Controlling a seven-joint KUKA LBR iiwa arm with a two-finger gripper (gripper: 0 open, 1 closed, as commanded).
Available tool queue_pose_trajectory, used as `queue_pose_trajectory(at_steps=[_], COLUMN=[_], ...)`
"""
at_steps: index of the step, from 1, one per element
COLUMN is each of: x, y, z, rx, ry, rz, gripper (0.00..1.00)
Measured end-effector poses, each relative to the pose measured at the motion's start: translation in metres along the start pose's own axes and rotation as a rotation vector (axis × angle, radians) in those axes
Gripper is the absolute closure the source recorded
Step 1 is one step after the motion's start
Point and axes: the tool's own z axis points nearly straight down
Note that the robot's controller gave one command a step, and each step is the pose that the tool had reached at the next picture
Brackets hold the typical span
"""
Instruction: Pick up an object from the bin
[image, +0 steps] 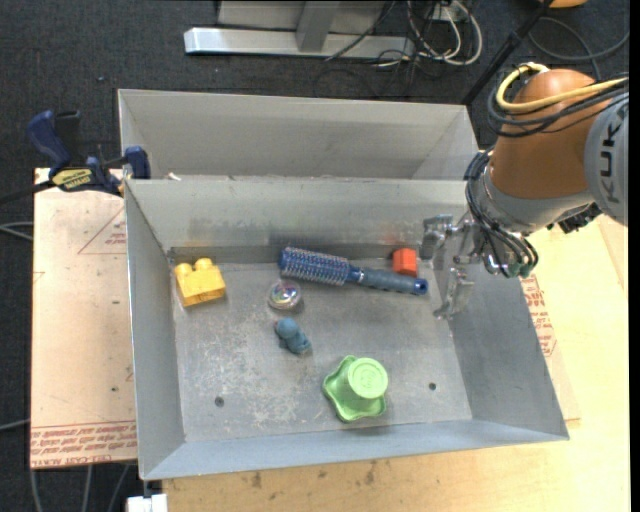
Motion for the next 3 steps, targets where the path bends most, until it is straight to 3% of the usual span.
queue_pose_trajectory(at_steps=[1,2,3], x=[-0.032,-0.024,-0.030], y=[0.086,0.116,0.105], z=[0.132,0.100,0.097], rx=[-0.002,-0.002,-0.002], ry=[-0.011,-0.010,-0.009], rz=[0.123,0.240,0.350], gripper=[0.00,0.00,0.00])
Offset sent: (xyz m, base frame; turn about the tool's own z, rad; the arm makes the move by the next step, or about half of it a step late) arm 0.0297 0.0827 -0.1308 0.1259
